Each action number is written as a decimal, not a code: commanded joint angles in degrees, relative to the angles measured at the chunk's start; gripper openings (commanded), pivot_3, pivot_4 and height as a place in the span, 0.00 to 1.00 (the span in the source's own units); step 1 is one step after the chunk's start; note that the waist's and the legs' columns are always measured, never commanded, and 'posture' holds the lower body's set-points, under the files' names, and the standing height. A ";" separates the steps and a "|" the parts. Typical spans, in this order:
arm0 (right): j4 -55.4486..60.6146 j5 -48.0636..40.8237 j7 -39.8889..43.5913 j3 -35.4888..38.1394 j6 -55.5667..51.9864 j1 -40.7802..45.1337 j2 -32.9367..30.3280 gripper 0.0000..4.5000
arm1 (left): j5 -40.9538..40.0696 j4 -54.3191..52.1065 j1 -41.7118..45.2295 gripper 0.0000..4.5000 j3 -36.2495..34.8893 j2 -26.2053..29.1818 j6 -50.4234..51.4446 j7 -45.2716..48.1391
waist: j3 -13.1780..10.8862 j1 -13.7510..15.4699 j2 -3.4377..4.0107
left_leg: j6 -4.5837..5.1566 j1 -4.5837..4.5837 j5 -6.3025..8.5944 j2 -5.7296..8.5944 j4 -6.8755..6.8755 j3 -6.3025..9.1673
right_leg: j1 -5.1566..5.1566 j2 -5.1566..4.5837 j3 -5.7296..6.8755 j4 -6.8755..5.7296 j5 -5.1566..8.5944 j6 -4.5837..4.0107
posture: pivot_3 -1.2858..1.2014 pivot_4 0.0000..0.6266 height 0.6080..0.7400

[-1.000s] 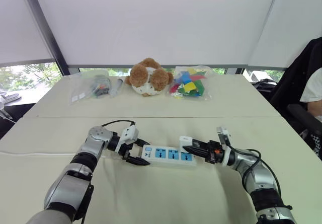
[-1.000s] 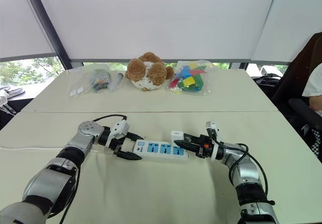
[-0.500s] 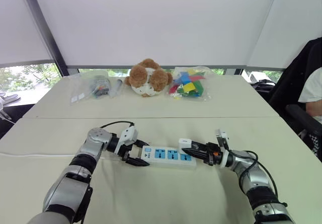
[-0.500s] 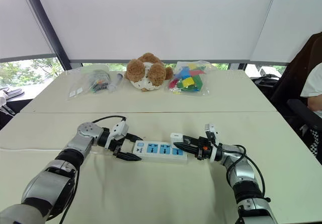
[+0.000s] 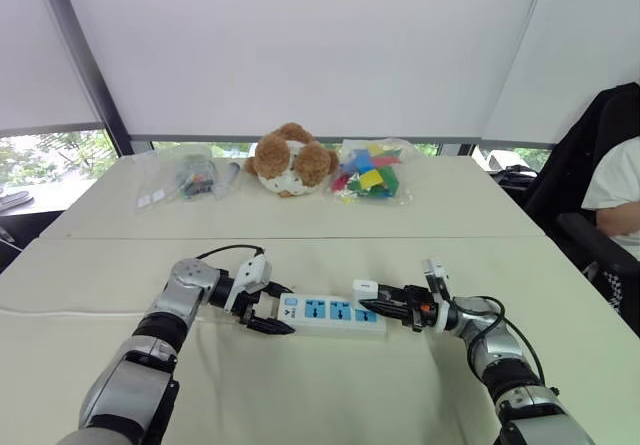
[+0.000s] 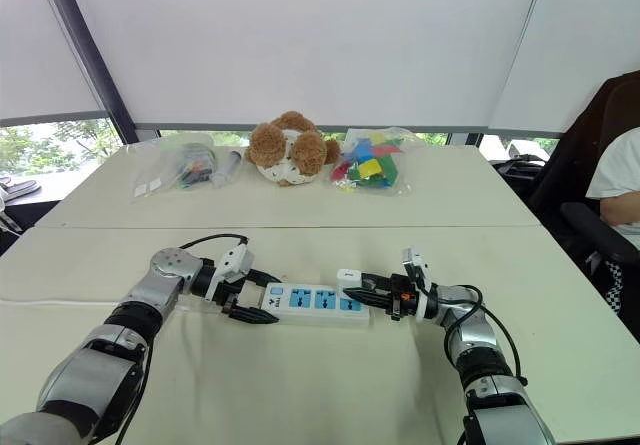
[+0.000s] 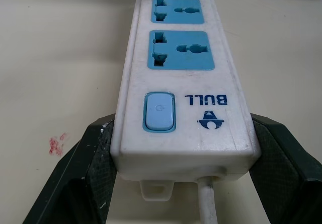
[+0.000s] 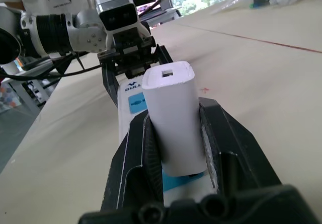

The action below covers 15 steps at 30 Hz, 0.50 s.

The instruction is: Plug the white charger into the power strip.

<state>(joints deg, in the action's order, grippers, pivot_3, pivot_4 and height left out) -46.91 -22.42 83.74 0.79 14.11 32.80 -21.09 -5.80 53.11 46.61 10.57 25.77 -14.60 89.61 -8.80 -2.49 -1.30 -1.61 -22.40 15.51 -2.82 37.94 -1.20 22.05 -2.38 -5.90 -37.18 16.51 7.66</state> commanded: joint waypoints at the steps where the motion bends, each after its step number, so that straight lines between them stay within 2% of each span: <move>1: -9.36 7.62 -1.55 -3.93 -0.52 -5.08 -0.74 0.15 | -1.79 -4.41 -1.03 0.67 0.71 1.84 0.24 2.89 | 0.16 -0.07 -0.14 | 0.01 0.01 0.01 0.00 0.00 0.00 | -0.01 0.00 0.00 0.00 0.00 0.00 | 0.52 0.24 0.99; 8: -12.82 8.64 -0.13 -6.00 -3.39 -3.21 -0.83 0.15 | -2.22 -8.57 -3.23 0.67 0.52 2.87 2.19 2.89 | 0.44 -0.14 -0.50 | 0.12 0.20 0.08 -0.09 -0.04 0.03 | -0.17 0.06 0.03 -0.01 0.10 -0.15 | 0.52 0.24 0.99; 15: -15.92 10.07 -0.95 -7.36 -0.61 -4.94 0.35 0.15 | -3.63 -13.28 -5.21 0.67 -0.36 4.49 5.02 2.89 | 0.60 -0.37 -0.74 | 0.50 1.10 0.33 -0.13 -0.38 0.01 | -0.87 0.08 0.06 0.06 0.41 -0.42 | 0.52 0.24 0.99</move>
<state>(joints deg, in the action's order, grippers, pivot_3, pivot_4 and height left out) -52.10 -22.39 85.09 -0.90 14.74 34.85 -19.81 -6.87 44.40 41.37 10.53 28.35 -9.36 88.42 -8.20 -2.85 -2.04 -1.11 -21.22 15.83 -2.95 37.42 -1.19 21.18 -2.30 -5.84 -37.12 16.94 7.19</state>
